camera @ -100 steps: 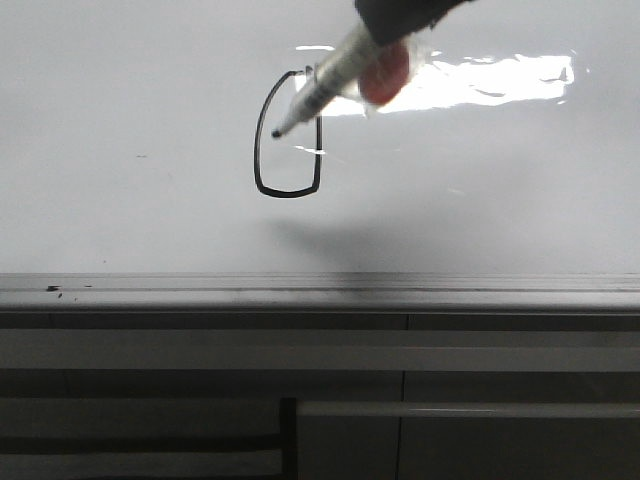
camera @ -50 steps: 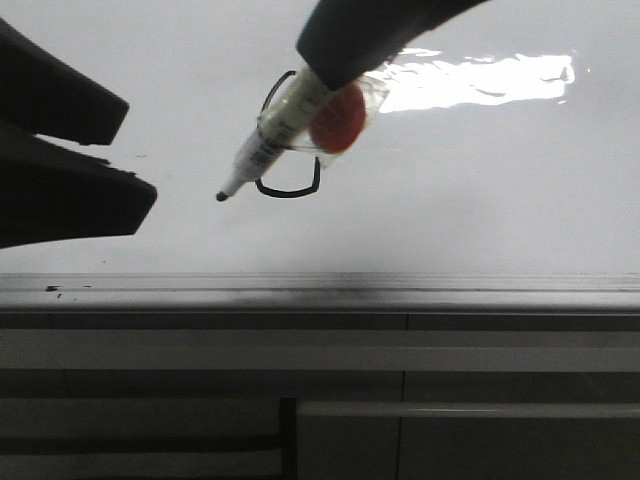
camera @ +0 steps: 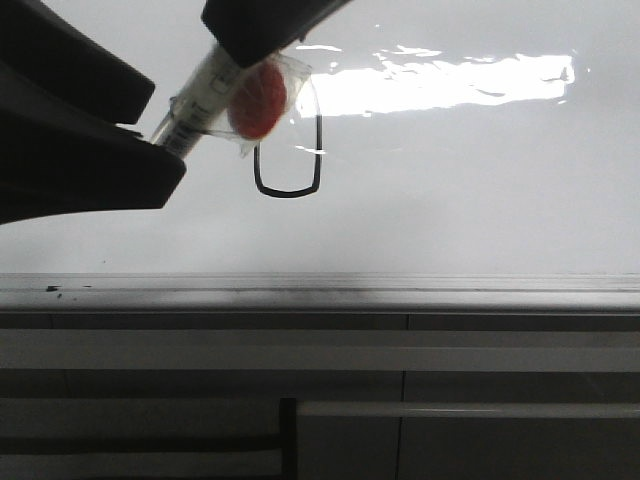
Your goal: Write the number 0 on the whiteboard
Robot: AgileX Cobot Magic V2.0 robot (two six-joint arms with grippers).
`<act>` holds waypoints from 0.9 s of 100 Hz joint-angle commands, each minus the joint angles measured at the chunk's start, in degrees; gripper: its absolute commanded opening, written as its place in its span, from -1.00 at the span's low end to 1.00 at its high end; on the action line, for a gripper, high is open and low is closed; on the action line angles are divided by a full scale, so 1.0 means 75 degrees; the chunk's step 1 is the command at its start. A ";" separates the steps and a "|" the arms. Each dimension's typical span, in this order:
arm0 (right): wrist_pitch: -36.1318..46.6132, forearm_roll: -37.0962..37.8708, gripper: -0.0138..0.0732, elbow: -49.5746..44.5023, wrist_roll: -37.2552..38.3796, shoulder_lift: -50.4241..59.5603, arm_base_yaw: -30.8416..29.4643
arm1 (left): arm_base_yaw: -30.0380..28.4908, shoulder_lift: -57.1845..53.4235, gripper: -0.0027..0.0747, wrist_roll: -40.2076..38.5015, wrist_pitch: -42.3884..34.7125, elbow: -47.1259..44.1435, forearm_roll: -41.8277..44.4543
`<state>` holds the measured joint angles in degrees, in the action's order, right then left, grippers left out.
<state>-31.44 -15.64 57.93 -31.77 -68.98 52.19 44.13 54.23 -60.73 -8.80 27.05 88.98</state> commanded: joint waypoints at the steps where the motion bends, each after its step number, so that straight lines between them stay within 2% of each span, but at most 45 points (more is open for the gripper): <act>1: 0.0542 -0.0133 -0.86 0.0288 -0.0039 0.0122 0.0069 | -0.0004 -0.0054 0.07 -0.0015 -0.0036 0.0267 -0.0017; 28: 0.0546 -0.0200 -0.86 0.0288 -0.0039 0.0122 0.0144 | -0.0004 -0.0054 0.07 -0.0015 -0.0036 0.0267 -0.0017; 35: 0.0532 -0.0251 -0.86 0.0288 -0.0039 0.0122 0.0144 | -0.0004 -0.0054 0.00 -0.0015 -0.0036 0.0267 -0.0017; 44: 0.0532 -0.0251 -0.86 0.0288 -0.0039 0.0122 0.0144 | -0.0004 -0.0054 -0.27 -0.0015 -0.0036 0.0267 -0.0017; 49: 0.0532 -0.0251 -0.86 0.0288 -0.0039 0.0122 0.0144 | -0.0004 -0.0054 -0.53 -0.0015 -0.0036 0.0267 -0.0017; 54: 0.0532 -0.0266 -0.86 0.0288 -0.0039 0.0122 0.0144 | -0.0004 -0.0054 -0.87 -0.0015 -0.0036 0.0267 -0.0017; 57: 0.0518 -0.0266 -0.86 0.0288 -0.0039 0.0122 0.0144 | -0.0004 -0.0054 -0.98 -0.0001 -0.0036 0.0267 -0.0017; 90: 0.0640 -0.0534 -0.86 0.0288 -0.0039 0.0122 0.0144 | -0.0004 -0.0054 -0.98 -0.0001 -0.0344 0.0267 -0.0017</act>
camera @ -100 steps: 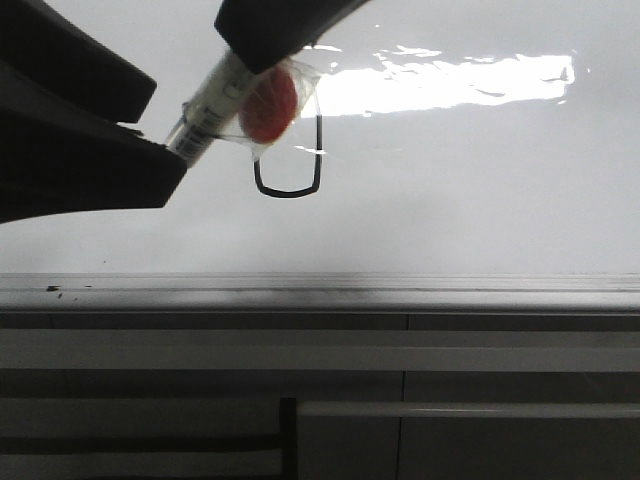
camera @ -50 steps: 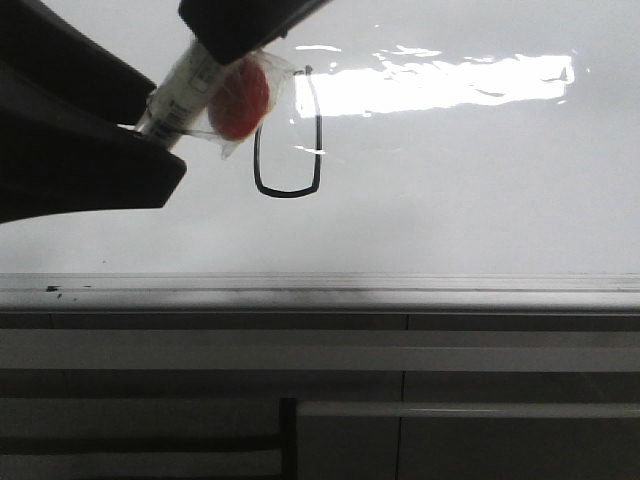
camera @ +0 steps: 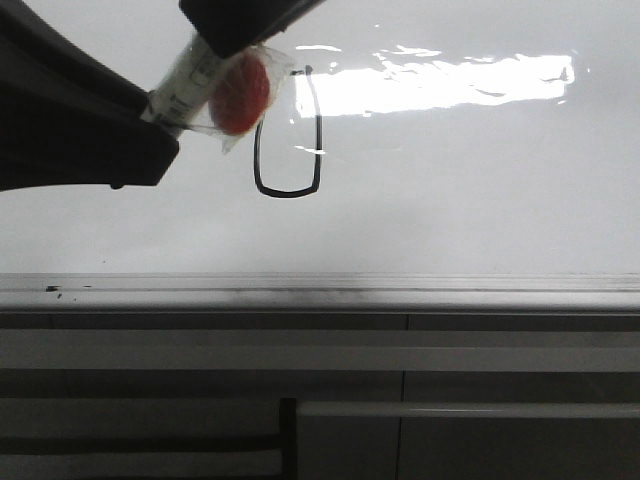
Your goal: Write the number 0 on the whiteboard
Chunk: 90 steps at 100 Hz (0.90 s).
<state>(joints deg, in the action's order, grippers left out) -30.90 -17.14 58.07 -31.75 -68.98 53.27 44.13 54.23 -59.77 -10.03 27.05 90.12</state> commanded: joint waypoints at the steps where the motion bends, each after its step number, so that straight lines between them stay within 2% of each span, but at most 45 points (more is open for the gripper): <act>1: 0.0567 -0.0334 -0.86 0.0269 -0.0042 0.0122 0.0000 | -0.0004 -0.0054 -0.98 -0.0129 -0.0199 0.0267 -0.0168; 9: 0.0615 -0.0334 -0.82 0.0269 -0.0042 0.0122 0.0000 | -0.0004 -0.0054 -0.98 -0.0129 -0.0214 0.0267 -0.0168; 14: 0.0631 -0.0334 -0.68 0.0305 -0.0042 0.0122 0.0000 | -0.0004 -0.0054 -0.98 -0.0144 -0.0170 0.0267 -0.0168; 21: 0.0630 -0.0303 -0.27 0.0418 -0.0042 0.0122 0.0000 | -0.0004 -0.0054 -0.98 -0.0248 -0.0116 0.0267 -0.0168; 26: 0.0656 -0.0215 0.14 0.0534 -0.0042 0.0122 0.0000 | -0.0004 -0.0054 -0.98 -0.0480 0.0137 0.0267 -0.0168; 31: 0.0697 -0.0073 0.45 0.0685 -0.0042 0.0122 0.0000 | -0.0004 -0.0054 -0.98 -0.0964 0.0572 0.0267 -0.0168; 36: 0.0785 0.0086 0.62 0.0860 -0.0042 0.0139 0.0000 | -0.0004 -0.0054 -0.98 -0.1541 0.1187 0.0267 -0.0168; 42: 0.1023 0.0241 0.62 0.1040 -0.0042 0.0226 0.0000 | -0.0004 -0.0054 -0.98 -0.2148 0.1829 0.0267 -0.0168; 53: 0.1529 0.0549 0.51 0.1188 -0.0042 0.0446 0.0000 | -0.0004 -0.0054 -0.98 -0.3232 0.2803 0.0267 -0.0168; 73: 0.1862 0.0764 0.46 0.1236 -0.0042 0.0952 0.0000 | -0.0004 -0.0054 -0.98 -0.5764 0.3432 0.0267 -0.0279; 80: 0.1829 0.0764 0.46 0.1236 -0.0042 0.1072 0.0000 | -0.0004 -0.0054 -0.98 -0.6093 0.3708 0.0252 -0.0638; 90: 0.1732 0.0764 0.46 0.1236 -0.0042 0.1184 0.0000 | -0.0004 -0.0022 -0.98 -0.6069 0.4386 0.0252 -0.1998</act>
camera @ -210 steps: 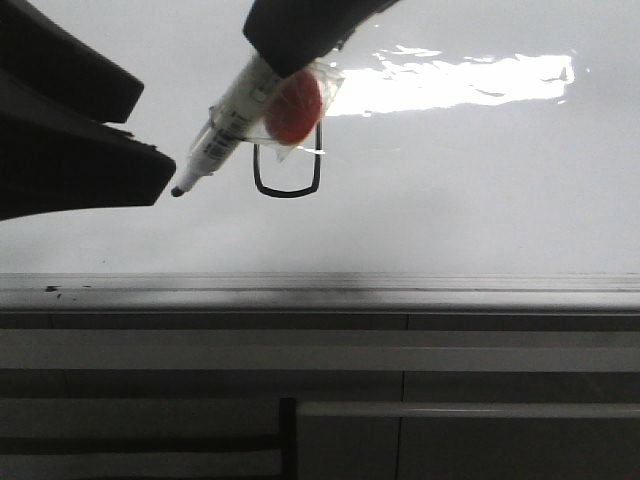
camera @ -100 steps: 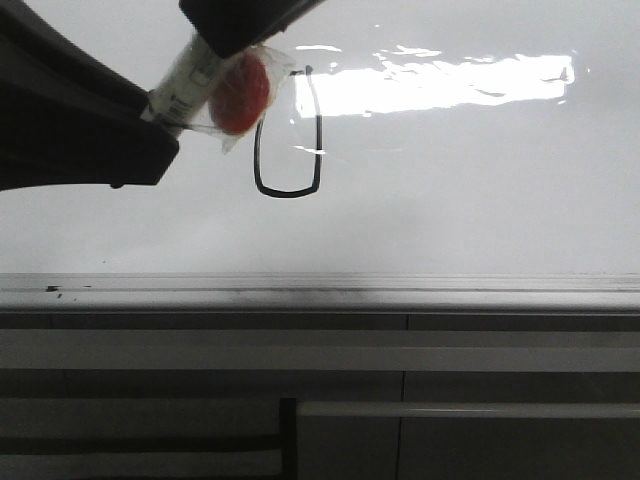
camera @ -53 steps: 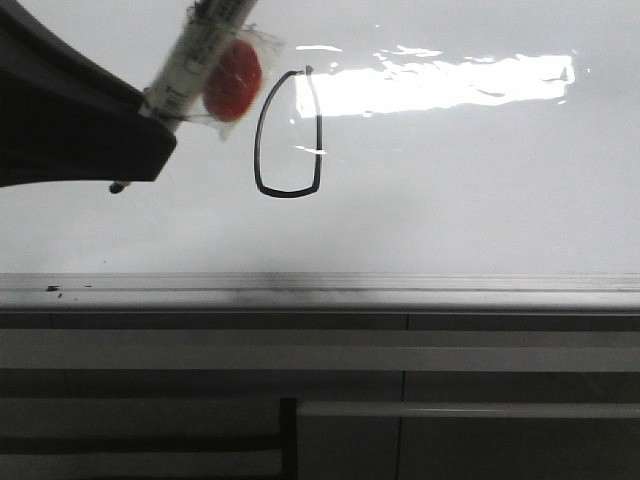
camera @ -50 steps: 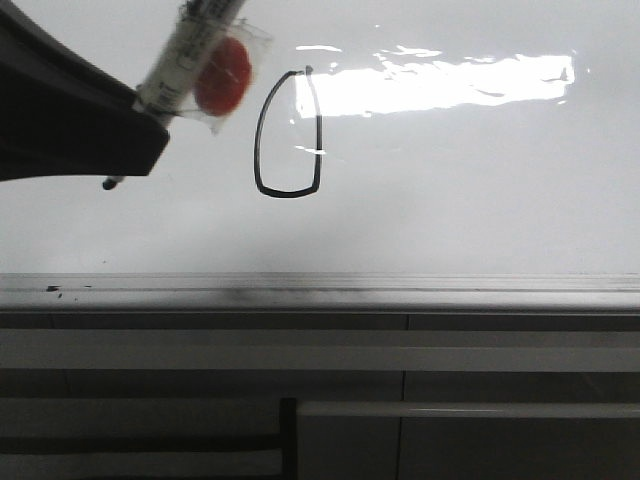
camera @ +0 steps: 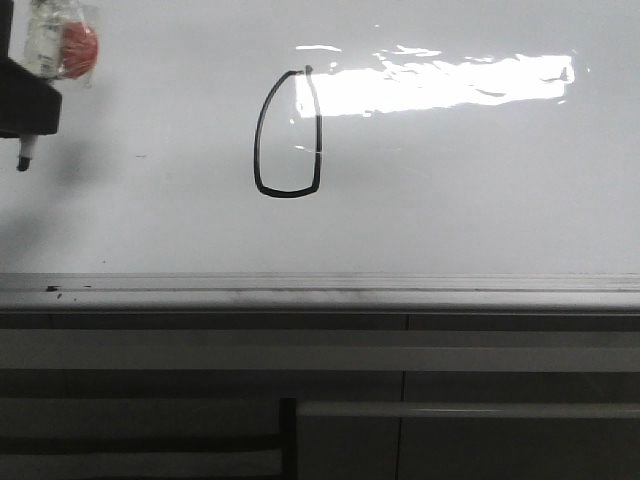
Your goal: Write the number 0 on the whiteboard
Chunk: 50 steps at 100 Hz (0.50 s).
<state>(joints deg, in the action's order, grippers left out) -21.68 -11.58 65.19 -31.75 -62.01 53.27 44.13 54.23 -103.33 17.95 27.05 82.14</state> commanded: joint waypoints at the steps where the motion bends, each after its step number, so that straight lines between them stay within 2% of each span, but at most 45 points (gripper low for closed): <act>1: 0.0503 0.0023 0.46 0.0287 -0.0042 0.0270 0.0000 | -0.0004 -0.0022 -0.98 -0.0260 0.0688 0.0252 -0.1011; 16: 0.0472 0.0023 0.46 0.0287 -0.0042 0.0287 0.0000 | -0.0004 0.0142 -0.98 0.0223 0.0464 0.0252 -0.1559; 34: 0.0440 0.0023 0.46 0.0287 -0.0042 0.0287 0.0000 | -0.0004 0.0509 -0.98 0.0217 0.0435 0.0252 -0.1576; 50: 0.0386 0.0023 0.46 0.0287 -0.0042 0.0287 0.0000 | -0.0004 0.0784 -0.98 0.0217 -0.0122 0.0252 -0.1699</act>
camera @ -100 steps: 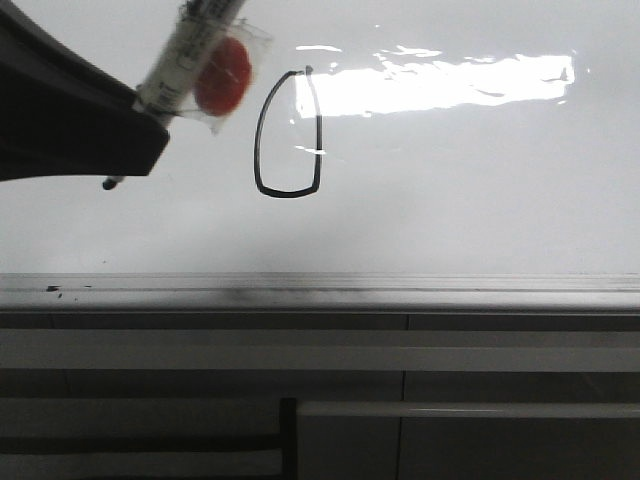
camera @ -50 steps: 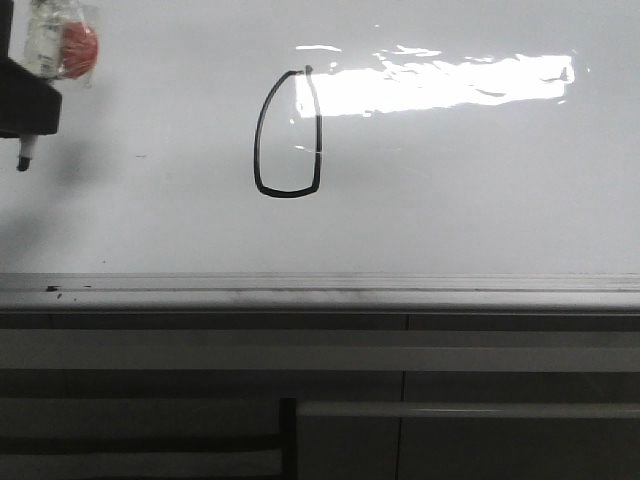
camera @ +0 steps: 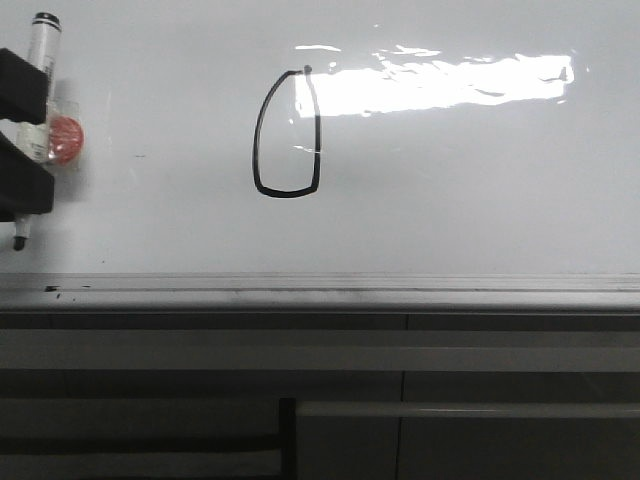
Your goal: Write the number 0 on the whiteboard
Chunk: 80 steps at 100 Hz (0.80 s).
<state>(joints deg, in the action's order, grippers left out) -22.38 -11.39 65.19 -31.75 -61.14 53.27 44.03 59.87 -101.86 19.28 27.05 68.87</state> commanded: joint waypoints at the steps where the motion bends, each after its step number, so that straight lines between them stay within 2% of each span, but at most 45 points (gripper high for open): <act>1: 0.0479 -0.0002 0.46 0.0287 -0.0042 0.0171 0.0000 | 0.0009 0.0043 -0.98 0.0020 -0.0301 0.0252 0.0072; 80: 0.0247 -0.0002 0.46 0.0287 -0.0042 0.0171 0.0000 | 0.0009 0.0507 -0.98 -0.0233 0.0057 0.0707 0.0483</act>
<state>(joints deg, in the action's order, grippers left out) -24.41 -11.39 65.19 -31.75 -61.14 53.27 44.03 64.25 -102.82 19.26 30.36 69.69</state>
